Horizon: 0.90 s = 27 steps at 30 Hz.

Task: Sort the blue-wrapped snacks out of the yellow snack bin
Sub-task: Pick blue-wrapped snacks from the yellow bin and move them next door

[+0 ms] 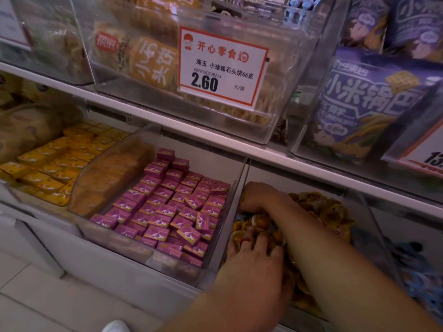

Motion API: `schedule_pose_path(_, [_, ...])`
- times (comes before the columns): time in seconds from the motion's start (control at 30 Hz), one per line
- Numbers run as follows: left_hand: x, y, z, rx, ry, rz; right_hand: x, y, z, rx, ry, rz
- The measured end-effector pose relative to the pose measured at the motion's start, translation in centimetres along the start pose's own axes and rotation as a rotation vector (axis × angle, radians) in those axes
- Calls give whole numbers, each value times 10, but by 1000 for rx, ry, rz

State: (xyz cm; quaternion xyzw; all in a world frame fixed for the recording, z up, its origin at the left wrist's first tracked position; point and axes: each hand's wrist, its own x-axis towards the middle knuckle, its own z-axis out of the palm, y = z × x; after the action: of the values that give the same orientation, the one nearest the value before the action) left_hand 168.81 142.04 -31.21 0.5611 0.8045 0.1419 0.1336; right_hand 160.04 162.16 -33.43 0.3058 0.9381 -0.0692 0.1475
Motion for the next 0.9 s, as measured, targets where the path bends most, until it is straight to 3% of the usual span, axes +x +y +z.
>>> schedule_pose_path(0.2, [1,-2,-1,-20,-9,14,1,0,9,70,125,23])
schedule_pose_path(0.47, [0,-10,3,-45,15,53,-23,28,-20,204,-10,-162])
schedule_pose_path(0.63, [2,-11,4,-60,91,50,-55,44,-42,497,64,-213])
schedule_pose_path(0.8, [12,-3,-2,-548,456,-18,-126,63,-45,1017,71,-260])
schedule_pose_path(0.9, [20,11,-17,-1308,477,-306,-168,71,-32,1252,191,-214])
